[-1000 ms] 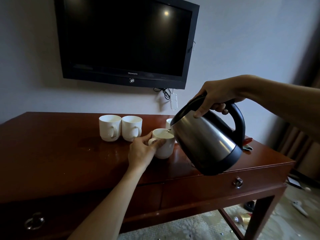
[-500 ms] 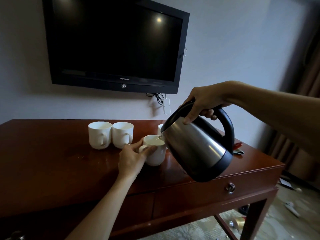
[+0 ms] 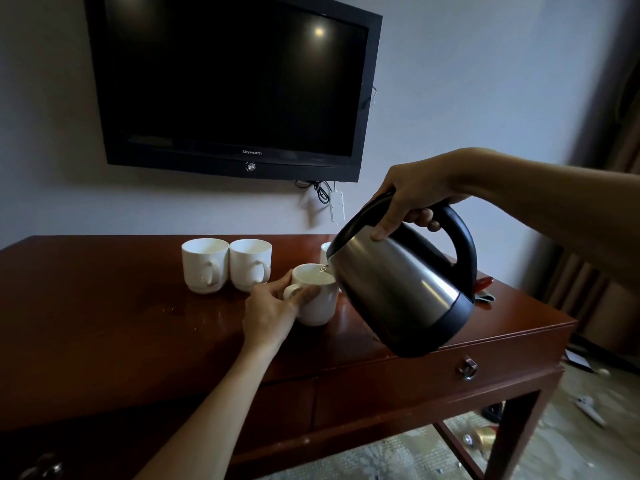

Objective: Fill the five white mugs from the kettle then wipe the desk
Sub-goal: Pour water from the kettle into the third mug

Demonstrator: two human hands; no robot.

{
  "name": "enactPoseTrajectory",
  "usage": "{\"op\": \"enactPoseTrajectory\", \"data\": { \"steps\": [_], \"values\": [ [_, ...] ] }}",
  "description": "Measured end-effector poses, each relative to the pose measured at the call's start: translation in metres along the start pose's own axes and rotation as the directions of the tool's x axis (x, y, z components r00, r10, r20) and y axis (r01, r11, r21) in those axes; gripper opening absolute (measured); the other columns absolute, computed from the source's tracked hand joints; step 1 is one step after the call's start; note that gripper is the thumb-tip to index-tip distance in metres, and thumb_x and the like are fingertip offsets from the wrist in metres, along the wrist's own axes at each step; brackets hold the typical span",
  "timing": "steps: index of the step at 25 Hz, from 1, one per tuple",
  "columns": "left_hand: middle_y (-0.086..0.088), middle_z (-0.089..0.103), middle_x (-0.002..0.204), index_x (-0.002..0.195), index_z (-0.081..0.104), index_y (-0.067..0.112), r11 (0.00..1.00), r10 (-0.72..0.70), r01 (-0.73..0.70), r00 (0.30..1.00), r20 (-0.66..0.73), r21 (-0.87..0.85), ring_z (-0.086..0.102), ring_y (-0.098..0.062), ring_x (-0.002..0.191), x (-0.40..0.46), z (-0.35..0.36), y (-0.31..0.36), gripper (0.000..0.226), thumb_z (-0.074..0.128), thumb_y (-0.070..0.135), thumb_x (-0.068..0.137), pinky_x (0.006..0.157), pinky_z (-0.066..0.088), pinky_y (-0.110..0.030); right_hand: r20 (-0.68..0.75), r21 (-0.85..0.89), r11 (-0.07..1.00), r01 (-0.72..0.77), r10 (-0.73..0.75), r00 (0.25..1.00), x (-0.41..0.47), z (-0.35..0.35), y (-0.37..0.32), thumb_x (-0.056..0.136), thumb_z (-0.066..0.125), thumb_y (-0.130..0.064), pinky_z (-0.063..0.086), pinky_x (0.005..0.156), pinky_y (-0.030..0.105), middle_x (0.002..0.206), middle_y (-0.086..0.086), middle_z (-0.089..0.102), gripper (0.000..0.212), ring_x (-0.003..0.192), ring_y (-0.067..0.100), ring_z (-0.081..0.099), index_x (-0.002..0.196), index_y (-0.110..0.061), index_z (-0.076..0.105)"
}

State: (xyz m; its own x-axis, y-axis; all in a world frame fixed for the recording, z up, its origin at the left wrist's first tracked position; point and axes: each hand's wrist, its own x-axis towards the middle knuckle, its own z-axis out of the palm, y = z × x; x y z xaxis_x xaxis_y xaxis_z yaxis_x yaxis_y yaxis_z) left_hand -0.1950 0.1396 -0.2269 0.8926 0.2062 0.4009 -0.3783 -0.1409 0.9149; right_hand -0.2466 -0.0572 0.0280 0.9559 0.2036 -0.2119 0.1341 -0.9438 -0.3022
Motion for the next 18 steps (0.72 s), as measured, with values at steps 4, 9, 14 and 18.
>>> {"op": "enactPoseTrajectory", "data": {
  "steps": [4, 9, 14, 18],
  "values": [
    [0.002, 0.077, 0.118, 0.128, 0.072, 0.026, 1.0, 0.01, -0.011, 1.0, 0.007, 0.019, 0.068, -0.013, 0.115, -0.003, -0.002, 0.005, 0.097, 0.073, 0.08, 0.049, 0.098, 0.056, -0.042, -0.004, 0.022, 1.0, 0.019, -0.019, 1.0, 0.002, -0.004, 0.002, 0.079, 0.086, -0.021, 0.042, 0.047, 0.026, 0.046, 0.001, 0.039, 0.043, 0.04, 0.015, 0.034, 0.101, 0.011, 0.068],
    [0.01, 0.078, 0.109, 0.129, 0.068, 0.041, 0.981, 0.041, -0.043, 0.999, 0.015, 0.188, 0.07, -0.016, 0.109, -0.011, -0.007, 0.016, 0.086, 0.059, 0.087, 0.057, 0.089, 0.057, -0.04, -0.097, 0.103, 0.99, 0.1, -0.09, 0.991, -0.007, 0.012, 0.019, 0.077, 0.088, -0.021, 0.042, 0.043, 0.025, 0.053, 0.004, 0.044, 0.047, 0.04, 0.014, 0.038, 0.116, 0.002, 0.072],
    [0.006, 0.077, 0.094, 0.132, 0.067, 0.037, 0.951, 0.057, -0.048, 0.998, -0.021, 0.306, 0.07, -0.018, 0.097, -0.014, -0.008, 0.02, 0.085, 0.061, 0.087, 0.064, 0.08, 0.055, -0.039, -0.277, 0.119, 0.968, 0.222, -0.182, 0.944, -0.017, 0.031, 0.022, 0.074, 0.091, -0.02, 0.039, 0.041, 0.023, 0.052, -0.001, 0.052, 0.044, 0.041, 0.012, 0.039, 0.116, -0.014, 0.077],
    [0.006, 0.073, 0.087, 0.126, 0.07, 0.04, 0.944, 0.11, -0.094, 0.993, -0.032, 0.316, 0.069, -0.017, 0.093, -0.016, -0.008, 0.02, 0.099, 0.044, 0.104, 0.054, 0.079, 0.058, -0.044, -0.402, 0.25, 0.94, 0.231, -0.117, 0.908, -0.022, 0.038, 0.041, 0.071, 0.093, -0.02, 0.039, 0.043, 0.025, 0.053, -0.002, 0.054, 0.04, 0.045, 0.014, 0.04, 0.108, -0.025, 0.079]
  ]
}}
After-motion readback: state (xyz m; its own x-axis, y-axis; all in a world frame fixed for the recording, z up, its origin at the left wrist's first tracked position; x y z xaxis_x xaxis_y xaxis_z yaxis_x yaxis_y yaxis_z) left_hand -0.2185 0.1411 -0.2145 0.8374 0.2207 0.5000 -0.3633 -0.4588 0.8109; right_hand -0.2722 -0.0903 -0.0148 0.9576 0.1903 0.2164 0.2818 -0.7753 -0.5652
